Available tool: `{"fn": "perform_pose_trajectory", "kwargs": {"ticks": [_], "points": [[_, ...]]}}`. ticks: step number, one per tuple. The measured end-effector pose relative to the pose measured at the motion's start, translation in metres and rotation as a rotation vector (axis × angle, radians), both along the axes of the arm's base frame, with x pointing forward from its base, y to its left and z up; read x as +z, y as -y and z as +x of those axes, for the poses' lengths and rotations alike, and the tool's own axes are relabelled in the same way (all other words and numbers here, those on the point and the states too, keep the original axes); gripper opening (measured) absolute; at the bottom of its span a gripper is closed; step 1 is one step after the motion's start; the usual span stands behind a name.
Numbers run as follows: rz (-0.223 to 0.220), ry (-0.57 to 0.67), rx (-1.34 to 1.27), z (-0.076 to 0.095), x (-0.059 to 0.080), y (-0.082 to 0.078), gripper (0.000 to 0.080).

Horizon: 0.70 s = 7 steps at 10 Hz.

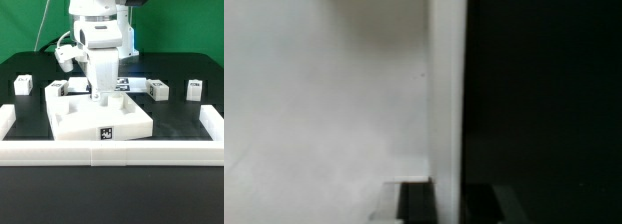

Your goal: Assemble one leg

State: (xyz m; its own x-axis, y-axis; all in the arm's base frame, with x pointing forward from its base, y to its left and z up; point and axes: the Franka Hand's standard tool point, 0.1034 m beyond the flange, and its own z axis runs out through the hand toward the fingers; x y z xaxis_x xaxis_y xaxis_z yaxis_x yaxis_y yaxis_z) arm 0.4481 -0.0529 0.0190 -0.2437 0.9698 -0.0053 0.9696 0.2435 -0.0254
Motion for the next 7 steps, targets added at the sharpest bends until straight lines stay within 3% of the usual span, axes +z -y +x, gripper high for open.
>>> {"fn": "perform_pose_trajectory", "kwargs": {"ticks": [4,7], "points": [[0.0,0.001,-0.018,0.0,0.0,-0.002,0.0057],[0.01,0.004,-0.181,0.013,0.0,-0.052,0.0057]]}}
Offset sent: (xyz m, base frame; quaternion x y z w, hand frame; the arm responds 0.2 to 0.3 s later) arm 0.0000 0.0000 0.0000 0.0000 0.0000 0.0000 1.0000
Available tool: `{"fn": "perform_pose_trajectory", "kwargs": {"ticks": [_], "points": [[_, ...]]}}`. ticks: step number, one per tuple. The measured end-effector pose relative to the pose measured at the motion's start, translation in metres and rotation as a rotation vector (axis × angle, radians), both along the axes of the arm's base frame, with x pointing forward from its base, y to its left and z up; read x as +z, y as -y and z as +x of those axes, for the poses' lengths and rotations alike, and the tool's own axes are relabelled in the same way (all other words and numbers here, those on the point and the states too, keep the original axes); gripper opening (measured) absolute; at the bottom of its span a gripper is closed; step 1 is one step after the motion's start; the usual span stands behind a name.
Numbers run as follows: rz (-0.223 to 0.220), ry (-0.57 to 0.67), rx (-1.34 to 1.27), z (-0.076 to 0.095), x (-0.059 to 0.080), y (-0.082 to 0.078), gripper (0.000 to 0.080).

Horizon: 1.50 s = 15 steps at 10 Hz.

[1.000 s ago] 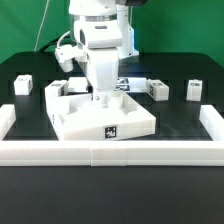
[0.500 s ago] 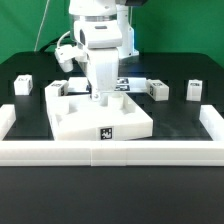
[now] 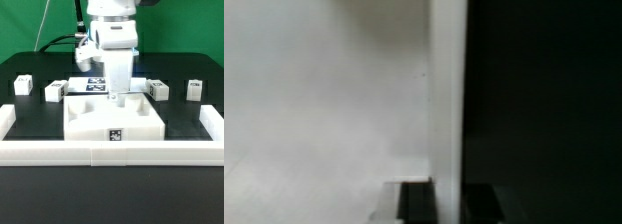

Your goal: Assemble one leg

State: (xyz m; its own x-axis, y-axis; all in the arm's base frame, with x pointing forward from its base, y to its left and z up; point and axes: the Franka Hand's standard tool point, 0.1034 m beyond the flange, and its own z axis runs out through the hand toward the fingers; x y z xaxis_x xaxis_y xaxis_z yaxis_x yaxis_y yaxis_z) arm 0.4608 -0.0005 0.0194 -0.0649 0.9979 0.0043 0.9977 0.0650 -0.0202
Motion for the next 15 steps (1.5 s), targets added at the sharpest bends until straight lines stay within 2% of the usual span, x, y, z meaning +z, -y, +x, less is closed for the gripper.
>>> {"fn": "perform_pose_trajectory", "kwargs": {"ticks": [3,6,10,12,13,15], "points": [[0.008,0.005,-0.069,0.024,0.0,-0.034,0.0057],[0.012,0.001,-0.118,0.037,0.001,-0.058,0.0057],[0.012,-0.002,-0.117,0.036,0.0,-0.057,0.0057],[0.028,0.005,-0.093,0.042,0.0,-0.082,0.0057],[0.03,0.004,-0.085,0.043,0.0,-0.087,0.0057],[0.02,-0.018,-0.08,0.043,0.0,-0.088,0.0057]]}}
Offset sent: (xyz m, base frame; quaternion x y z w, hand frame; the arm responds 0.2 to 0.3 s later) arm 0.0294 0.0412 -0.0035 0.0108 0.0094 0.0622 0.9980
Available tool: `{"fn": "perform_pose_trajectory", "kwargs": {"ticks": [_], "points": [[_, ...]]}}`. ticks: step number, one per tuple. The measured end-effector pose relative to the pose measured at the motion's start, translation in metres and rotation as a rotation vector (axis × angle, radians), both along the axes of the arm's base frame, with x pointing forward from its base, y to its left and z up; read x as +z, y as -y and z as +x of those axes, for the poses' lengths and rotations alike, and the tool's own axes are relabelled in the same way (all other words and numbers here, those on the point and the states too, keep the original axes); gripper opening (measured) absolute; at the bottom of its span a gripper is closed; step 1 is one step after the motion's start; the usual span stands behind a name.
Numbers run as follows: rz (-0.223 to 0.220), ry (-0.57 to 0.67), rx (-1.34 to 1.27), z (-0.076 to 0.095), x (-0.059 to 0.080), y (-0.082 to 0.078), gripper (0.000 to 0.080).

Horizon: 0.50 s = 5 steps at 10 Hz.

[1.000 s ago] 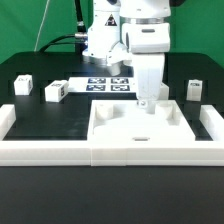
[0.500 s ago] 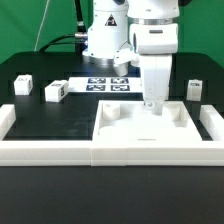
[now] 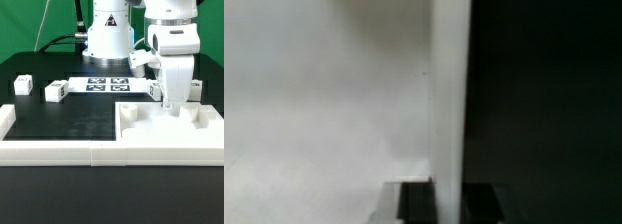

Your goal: Assemble one leg

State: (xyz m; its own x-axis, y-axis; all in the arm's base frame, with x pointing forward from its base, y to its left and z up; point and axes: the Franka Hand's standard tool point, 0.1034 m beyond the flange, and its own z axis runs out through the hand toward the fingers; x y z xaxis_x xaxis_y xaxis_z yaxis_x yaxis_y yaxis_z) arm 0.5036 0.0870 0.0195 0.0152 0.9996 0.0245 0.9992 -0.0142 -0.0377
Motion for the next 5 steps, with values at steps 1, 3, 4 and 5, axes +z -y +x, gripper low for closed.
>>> {"fn": "perform_pose_trajectory", "kwargs": {"ticks": [1,3,4,5], "points": [[0.001,0.001,-0.001,-0.0001,-0.0001,0.0002,0.0062],[0.001,0.001,-0.002,-0.0002,-0.0003,0.0007,0.0288],[0.001,0.001,-0.003,-0.0002,-0.0003,0.0008,0.0288],[0.001,0.001,-0.003,-0.0002,-0.0003,0.001,0.0473]]}}
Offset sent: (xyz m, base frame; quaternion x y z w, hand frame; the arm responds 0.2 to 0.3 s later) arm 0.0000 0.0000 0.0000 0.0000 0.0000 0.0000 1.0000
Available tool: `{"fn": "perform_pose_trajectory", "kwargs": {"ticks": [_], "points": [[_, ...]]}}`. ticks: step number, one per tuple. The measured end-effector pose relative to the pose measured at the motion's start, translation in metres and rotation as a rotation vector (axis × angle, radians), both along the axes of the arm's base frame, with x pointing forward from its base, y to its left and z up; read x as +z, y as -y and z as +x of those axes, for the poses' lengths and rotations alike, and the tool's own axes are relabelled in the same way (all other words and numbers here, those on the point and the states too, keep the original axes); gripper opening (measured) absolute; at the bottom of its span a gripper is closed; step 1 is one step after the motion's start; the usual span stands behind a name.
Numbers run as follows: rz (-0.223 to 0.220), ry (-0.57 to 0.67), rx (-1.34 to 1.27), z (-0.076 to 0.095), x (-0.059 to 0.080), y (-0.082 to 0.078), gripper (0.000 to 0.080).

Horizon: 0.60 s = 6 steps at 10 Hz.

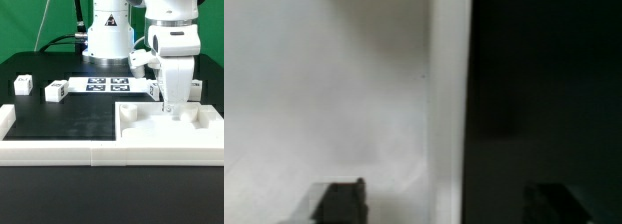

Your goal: Assemble one leg

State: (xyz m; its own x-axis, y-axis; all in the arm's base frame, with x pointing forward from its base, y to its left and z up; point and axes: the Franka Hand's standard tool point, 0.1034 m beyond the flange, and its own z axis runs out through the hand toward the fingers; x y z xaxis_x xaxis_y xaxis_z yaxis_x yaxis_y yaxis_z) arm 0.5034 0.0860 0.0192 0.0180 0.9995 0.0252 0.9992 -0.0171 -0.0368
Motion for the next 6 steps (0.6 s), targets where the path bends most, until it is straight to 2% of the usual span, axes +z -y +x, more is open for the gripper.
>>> {"fn": "perform_pose_trajectory", "kwargs": {"ticks": [1,2,6], "points": [[0.0,0.0,0.0,0.0,0.0,0.0002,0.0473],[0.0,0.0,-0.001,0.0,0.0,0.0003,0.0619],[-0.001,0.002,-0.012,-0.0002,0.0018,0.0,0.0647]]}}
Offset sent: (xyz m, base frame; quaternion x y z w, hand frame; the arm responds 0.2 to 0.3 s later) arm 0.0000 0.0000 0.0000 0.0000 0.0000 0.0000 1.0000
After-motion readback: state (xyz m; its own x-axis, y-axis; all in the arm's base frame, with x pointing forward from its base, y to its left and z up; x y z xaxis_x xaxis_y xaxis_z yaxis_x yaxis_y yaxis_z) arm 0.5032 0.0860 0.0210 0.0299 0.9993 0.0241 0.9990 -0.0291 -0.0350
